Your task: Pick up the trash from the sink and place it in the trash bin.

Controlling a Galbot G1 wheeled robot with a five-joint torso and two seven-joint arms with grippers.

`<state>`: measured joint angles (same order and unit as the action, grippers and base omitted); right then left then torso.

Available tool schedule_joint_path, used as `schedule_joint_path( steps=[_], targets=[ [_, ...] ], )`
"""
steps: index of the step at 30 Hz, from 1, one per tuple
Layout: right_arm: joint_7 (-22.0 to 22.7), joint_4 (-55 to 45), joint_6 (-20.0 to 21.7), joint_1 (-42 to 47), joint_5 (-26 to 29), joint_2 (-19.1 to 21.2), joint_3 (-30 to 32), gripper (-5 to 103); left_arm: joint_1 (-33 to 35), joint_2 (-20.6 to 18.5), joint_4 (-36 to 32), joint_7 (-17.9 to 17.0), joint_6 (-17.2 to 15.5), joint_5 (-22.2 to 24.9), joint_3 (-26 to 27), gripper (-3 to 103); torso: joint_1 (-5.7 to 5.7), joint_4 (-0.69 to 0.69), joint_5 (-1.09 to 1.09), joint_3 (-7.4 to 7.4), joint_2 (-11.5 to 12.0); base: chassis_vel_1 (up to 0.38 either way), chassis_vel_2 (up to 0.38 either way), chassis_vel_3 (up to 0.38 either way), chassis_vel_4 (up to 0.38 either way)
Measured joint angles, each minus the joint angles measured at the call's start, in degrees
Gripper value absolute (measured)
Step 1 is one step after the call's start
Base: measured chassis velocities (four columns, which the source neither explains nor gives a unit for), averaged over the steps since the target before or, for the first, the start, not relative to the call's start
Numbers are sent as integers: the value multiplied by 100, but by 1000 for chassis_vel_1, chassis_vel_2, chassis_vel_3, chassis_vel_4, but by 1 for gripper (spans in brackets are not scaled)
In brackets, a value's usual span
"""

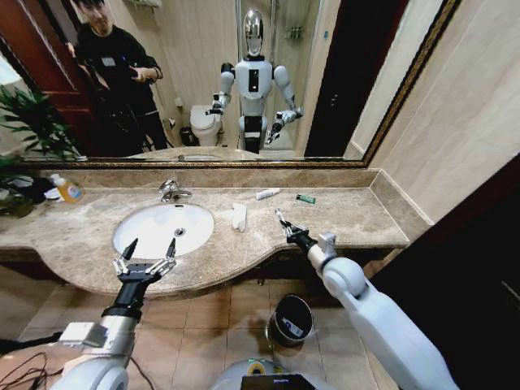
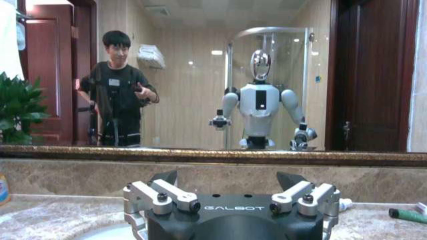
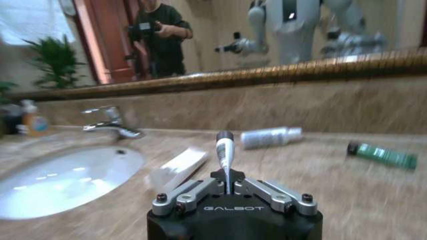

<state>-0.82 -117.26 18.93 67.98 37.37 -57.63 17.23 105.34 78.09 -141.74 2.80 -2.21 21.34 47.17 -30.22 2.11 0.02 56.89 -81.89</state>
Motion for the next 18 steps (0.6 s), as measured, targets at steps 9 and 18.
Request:
schedule_joint_path(
  steps=[9, 18],
  targets=[
    [-1216, 234, -654, 1241, -170, -91, 1105, 3, 0, 0, 0, 0, 0, 0, 0, 100, 0, -1, 0, 0, 0, 0, 0, 0, 0],
    [-1751, 1086, -1208, 1597, -553, -420, 1281, 3, 0, 0, 0, 0, 0, 0, 0, 100, 0, 0, -2, 0, 0, 0, 0, 0, 0]
  ],
)
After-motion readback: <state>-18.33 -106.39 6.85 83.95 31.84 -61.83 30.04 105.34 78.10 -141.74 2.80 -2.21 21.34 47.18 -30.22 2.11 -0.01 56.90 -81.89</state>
